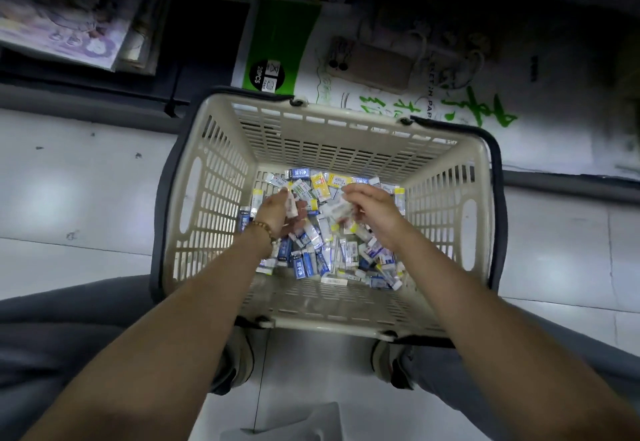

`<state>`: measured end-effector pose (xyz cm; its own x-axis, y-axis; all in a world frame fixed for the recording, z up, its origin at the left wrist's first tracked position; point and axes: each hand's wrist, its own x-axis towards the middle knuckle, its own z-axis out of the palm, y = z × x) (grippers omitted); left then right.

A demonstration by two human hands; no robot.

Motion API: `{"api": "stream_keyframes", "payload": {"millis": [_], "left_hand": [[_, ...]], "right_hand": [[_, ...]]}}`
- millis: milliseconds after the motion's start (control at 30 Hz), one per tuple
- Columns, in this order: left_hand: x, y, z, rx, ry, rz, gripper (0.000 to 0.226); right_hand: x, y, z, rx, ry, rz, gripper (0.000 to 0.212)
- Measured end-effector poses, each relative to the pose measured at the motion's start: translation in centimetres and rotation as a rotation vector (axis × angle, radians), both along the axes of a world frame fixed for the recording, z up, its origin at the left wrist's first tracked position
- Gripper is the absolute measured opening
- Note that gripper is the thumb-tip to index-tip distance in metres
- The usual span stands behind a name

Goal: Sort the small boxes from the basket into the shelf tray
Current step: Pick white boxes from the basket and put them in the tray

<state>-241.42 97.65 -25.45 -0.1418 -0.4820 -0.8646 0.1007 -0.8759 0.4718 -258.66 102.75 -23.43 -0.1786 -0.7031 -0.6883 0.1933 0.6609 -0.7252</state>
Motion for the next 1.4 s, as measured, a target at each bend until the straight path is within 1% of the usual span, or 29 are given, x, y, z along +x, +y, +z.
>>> {"api": "stream_keyframes", "payload": {"millis": [67,133,200,233,267,333,433,533,567,700,733,800,833,900,1000,1067,1133,1200,1300,1400], "left_hand": [[-1.8,-0.3,3.0,-0.016,0.137,0.104,0.038],[-3.2,-0.4,6.6,-0.157,0.205,0.068,0.041],[-3.9,-0.6,10.2,-0.344,0.212,0.004,0.030],[-4.1,-0.9,11.8,-0.408,0.215,-0.008,0.029],[-4.1,-1.2,13.6,-0.443,0.221,-0.008,0.028],[-3.8,-2.0,16.6,-0.485,0.231,-0.014,0.018],[-3.2,-3.1,20.5,-0.533,0.225,-0.098,0.007],[-2.8,-4.2,23.4,-0.599,0.209,-0.211,0.010],[-2.7,-4.5,24.1,-0.617,0.201,-0.247,0.013],[-2.4,-4.7,25.7,-0.671,0.168,-0.333,0.025],[-2.4,-4.6,25.7,-0.670,0.156,-0.338,0.027],[-2.7,-4.5,25.6,-0.656,0.139,-0.350,0.030],[-3.0,-4.5,25.5,-0.650,0.142,-0.346,0.030],[-3.4,-5.0,25.8,-0.632,0.170,-0.300,0.028],[-3.7,-5.9,26.2,-0.585,0.236,-0.260,0.039],[-3.8,-5.7,26.0,-0.555,0.274,-0.295,0.045],[-4.0,-5.1,25.7,-0.568,0.296,-0.327,0.041],[-4.0,-4.7,25.5,-0.626,0.278,-0.342,0.036],[-3.6,-4.6,25.5,-0.719,0.254,-0.344,0.030],[-3.2,-4.4,25.5,-0.801,0.232,-0.389,0.032]], "right_hand": [[-0.1,-1.8,3.8,-0.102,-0.064,-0.146,0.015],[0.1,-3.0,7.6,-0.205,-0.076,-0.179,0.017],[0.4,-3.6,11.2,-0.291,-0.029,-0.157,0.017],[0.5,-3.8,12.8,-0.323,0.013,-0.140,0.017],[0.6,-3.8,14.5,-0.352,0.052,-0.121,0.017],[0.6,-3.7,17.5,-0.407,0.106,-0.067,0.017],[0.4,-3.3,21.5,-0.456,0.176,0.002,0.015],[-0.2,-2.5,24.2,-0.475,0.269,0.061,0.011],[-0.4,-2.2,24.8,-0.474,0.301,0.077,0.012],[-0.8,-1.2,25.5,-0.451,0.339,0.104,0.030],[-0.8,-1.1,25.4,-0.433,0.353,0.125,0.031],[-0.7,-1.2,25.1,-0.401,0.344,0.153,0.027],[-0.6,-1.4,24.9,-0.391,0.309,0.137,0.023],[-0.7,-2.1,24.9,-0.378,0.178,0.052,0.019],[-1.0,-2.9,24.9,-0.377,-0.033,-0.083,0.024],[-0.7,-3.0,24.8,-0.379,-0.103,-0.110,0.027],[-0.3,-3.1,24.5,-0.390,-0.143,-0.126,0.027],[0.1,-3.1,24.3,-0.405,-0.135,-0.132,0.028],[0.3,-2.9,24.3,-0.424,-0.068,-0.127,0.025],[0.7,-2.6,24.2,-0.445,0.005,-0.106,0.019]]}}
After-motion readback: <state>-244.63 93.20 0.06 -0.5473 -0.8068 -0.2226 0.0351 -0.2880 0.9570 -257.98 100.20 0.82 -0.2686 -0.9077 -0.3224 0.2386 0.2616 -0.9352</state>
